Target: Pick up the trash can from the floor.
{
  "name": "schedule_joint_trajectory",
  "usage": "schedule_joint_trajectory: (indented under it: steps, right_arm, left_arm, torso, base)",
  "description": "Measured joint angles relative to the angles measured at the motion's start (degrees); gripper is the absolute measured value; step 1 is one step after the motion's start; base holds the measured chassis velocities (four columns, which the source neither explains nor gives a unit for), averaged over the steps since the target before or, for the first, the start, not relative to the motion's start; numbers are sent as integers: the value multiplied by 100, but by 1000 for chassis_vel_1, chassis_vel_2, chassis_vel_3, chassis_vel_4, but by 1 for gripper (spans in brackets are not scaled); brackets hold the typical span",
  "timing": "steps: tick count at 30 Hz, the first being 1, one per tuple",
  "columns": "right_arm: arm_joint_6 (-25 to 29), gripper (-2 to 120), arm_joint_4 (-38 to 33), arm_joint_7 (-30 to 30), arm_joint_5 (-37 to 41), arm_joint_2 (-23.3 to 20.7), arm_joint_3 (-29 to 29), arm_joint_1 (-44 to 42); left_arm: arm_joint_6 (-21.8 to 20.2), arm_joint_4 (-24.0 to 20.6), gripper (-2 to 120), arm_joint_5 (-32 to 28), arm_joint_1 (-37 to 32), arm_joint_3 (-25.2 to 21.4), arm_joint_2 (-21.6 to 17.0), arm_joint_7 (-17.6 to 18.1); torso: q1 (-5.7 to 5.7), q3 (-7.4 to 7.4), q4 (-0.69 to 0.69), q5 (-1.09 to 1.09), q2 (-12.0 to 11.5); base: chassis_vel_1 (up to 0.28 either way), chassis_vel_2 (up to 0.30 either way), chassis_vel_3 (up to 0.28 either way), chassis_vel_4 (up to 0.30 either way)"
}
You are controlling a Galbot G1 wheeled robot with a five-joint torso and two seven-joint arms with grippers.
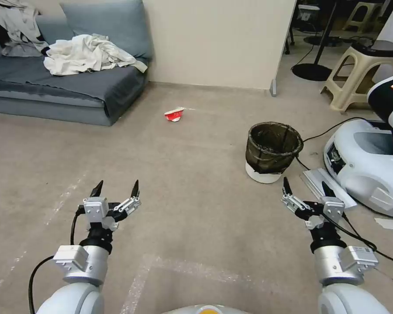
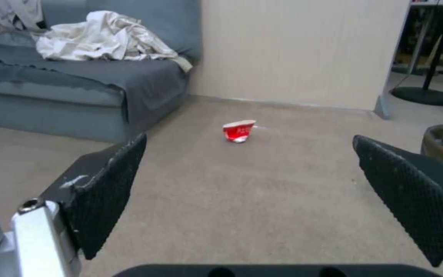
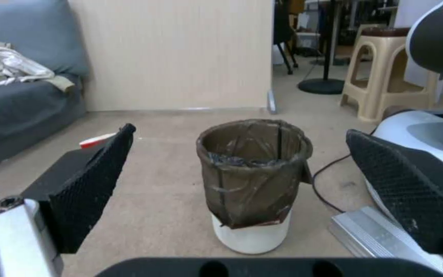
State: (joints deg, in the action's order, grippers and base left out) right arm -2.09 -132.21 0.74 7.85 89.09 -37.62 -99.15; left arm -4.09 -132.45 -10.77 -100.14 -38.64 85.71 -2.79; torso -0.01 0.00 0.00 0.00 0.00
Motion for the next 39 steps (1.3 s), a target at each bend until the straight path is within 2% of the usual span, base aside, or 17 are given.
schedule_joint_trajectory:
  steps: [7, 22, 39]
  right_arm:
    - [198, 100, 73, 7, 84, -33, -5, 30]
    - [266, 100, 102, -23, 111, -56, -24, 18]
    - [360, 100, 85, -24, 96, -57, -30, -19]
  left_arm:
    - [16, 106, 100, 0, 26, 29, -22, 10]
    - [-13, 128, 100, 53, 61, 47, 8, 24]
    - [-10, 84, 100, 92, -1, 42, 26, 44]
  torso:
    - [0, 0, 0, 0, 0]
    - [0, 0, 0, 0, 0]
    - [0, 0, -1, 0, 0]
  base:
    - [0, 0, 0, 0]
    - [-3, -2, -2, -4]
    - [-75, -76, -78, -78]
